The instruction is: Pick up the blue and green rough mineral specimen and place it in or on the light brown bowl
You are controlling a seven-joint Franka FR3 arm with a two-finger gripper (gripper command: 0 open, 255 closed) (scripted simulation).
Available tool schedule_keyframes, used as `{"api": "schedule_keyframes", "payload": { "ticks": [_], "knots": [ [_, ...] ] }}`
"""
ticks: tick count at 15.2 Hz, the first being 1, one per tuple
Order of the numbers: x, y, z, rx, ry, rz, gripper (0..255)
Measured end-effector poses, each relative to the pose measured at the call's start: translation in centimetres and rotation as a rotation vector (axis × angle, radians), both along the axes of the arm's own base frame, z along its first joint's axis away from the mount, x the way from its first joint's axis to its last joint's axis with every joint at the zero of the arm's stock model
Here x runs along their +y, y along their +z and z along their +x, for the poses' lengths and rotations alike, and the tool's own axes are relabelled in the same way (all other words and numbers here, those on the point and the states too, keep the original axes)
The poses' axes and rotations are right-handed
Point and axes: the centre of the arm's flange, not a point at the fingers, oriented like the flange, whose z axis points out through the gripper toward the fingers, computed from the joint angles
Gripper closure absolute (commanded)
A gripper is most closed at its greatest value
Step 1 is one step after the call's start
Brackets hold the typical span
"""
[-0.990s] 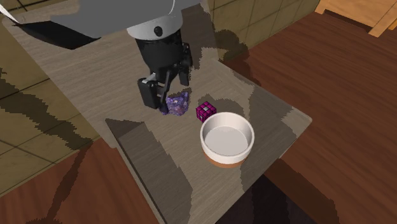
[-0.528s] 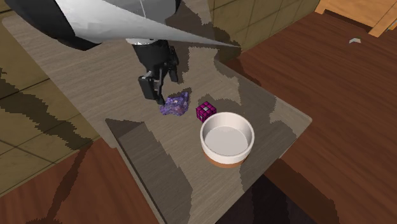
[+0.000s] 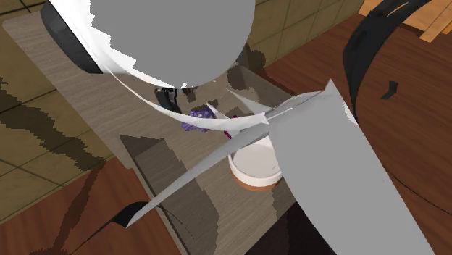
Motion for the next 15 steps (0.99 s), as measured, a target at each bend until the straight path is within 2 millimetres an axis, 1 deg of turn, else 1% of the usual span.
{"api": "schedule_keyframes", "payload": {
  "ticks": [2,8,14,15],
  "knots": [
    [-0.1,-1.2,0.4,0.006,0.013,0.000,0],
    [-0.3,-4.3,-0.2,0.008,0.017,0.001,0],
    [-0.2,-4.7,-0.3,0.007,0.017,0.000,0],
    [-0.2,-4.7,-0.3,0.007,0.017,0.000,255]
  ]
}}
